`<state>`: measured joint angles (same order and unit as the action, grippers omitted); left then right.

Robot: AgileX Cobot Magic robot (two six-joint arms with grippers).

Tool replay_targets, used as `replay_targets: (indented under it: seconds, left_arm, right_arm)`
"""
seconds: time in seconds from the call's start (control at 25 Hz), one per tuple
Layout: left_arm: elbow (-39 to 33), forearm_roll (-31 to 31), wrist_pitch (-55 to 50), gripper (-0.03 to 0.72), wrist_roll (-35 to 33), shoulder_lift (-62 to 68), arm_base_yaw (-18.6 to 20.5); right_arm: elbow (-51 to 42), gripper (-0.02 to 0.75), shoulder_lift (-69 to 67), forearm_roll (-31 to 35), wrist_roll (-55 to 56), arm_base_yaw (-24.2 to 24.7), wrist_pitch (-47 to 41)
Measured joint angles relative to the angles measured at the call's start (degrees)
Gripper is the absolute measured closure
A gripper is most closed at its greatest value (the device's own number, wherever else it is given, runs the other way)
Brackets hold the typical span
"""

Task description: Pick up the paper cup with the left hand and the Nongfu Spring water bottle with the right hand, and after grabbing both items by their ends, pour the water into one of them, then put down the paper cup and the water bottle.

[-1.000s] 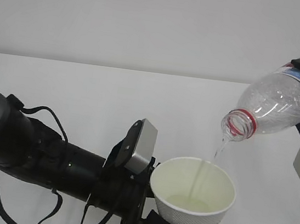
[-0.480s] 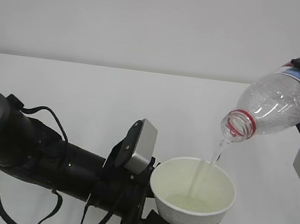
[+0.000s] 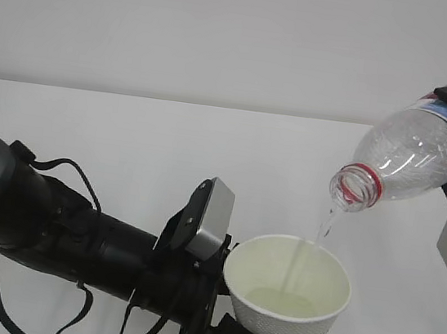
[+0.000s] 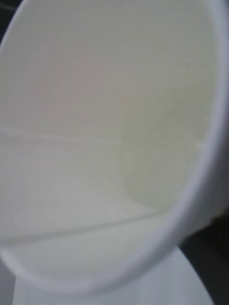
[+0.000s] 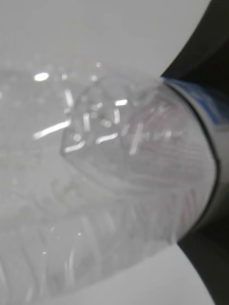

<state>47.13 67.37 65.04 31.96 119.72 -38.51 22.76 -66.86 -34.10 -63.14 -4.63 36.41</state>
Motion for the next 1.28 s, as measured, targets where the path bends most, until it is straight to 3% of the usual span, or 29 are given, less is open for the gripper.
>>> replay_targets:
  seconds: [1.28]
  left_arm:
    - [0.00,0.12,-0.09,0.177,0.00,0.00,0.00]
  right_arm:
    - [0.00,0.279,0.00,0.95,-1.01,0.00,1.78]
